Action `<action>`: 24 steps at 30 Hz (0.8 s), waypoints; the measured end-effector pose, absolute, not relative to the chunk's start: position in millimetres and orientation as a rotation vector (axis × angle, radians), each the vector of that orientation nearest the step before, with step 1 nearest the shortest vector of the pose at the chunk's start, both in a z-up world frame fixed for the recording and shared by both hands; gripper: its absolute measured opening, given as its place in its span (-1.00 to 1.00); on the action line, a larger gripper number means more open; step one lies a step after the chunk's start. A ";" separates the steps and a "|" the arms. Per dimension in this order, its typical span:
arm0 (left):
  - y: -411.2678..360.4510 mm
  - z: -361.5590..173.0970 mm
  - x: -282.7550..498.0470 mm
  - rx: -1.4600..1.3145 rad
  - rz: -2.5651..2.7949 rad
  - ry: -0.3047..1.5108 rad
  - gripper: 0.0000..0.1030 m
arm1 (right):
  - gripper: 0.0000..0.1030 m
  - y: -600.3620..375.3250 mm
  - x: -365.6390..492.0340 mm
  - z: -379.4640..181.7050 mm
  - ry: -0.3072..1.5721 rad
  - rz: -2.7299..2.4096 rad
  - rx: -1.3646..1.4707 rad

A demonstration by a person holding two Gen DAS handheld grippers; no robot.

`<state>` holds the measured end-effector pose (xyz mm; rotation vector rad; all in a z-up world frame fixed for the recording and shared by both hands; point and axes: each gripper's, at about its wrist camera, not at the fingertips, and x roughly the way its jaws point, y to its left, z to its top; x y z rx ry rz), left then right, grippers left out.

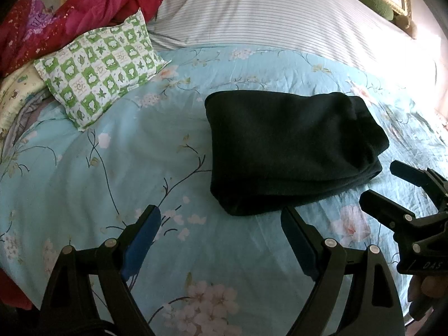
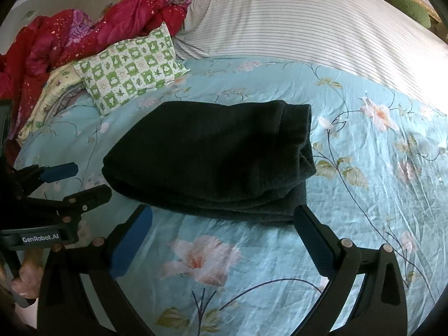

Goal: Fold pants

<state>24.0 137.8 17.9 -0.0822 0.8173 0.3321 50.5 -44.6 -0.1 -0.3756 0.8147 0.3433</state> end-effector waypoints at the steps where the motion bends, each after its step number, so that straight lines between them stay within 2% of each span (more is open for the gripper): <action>1: 137.7 18.1 23.6 -0.082 0.333 0.817 0.71 | 0.96 -44.4 50.4 -0.2 0.814 0.345 -0.376; 24: 132.3 24.8 19.2 -0.076 0.333 0.797 0.72 | 0.96 -37.5 43.7 3.6 0.803 0.352 -0.381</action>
